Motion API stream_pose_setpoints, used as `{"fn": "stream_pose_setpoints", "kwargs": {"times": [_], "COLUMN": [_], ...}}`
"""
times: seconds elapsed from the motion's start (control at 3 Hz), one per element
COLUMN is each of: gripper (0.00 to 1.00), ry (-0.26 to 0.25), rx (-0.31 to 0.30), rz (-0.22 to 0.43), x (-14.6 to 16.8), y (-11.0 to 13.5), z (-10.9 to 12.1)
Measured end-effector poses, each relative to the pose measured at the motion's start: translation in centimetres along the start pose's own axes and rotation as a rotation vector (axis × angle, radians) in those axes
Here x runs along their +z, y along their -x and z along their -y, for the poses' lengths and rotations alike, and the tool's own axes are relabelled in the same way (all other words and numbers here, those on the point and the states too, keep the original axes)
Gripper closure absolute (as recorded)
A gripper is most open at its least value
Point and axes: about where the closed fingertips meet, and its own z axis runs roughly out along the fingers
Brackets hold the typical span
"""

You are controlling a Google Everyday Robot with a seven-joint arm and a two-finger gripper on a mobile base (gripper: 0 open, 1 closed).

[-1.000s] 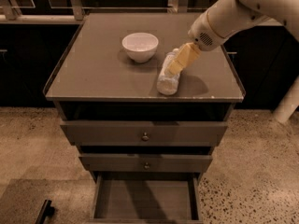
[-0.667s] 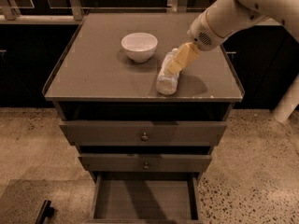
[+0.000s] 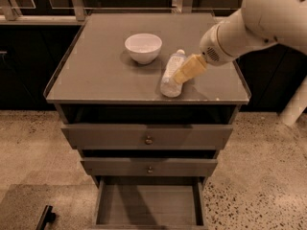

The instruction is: Place blue plastic bottle into bottom drawer

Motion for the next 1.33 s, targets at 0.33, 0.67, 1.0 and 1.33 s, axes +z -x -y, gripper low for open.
{"fn": "stream_pose_setpoints", "kwargs": {"times": [0.33, 0.67, 1.0, 1.33], "gripper": [0.00, 0.00, 0.00, 0.00], "ry": [-0.034, -0.033, 0.014, 0.073], "rx": [0.058, 0.060, 0.111, 0.144], "rz": [-0.008, -0.007, 0.023, 0.037], "x": [1.4, 1.4, 2.2, 3.4], "y": [-1.6, -1.5, -1.6, -0.4], "z": [-0.4, -0.5, -0.4, -0.1]}}
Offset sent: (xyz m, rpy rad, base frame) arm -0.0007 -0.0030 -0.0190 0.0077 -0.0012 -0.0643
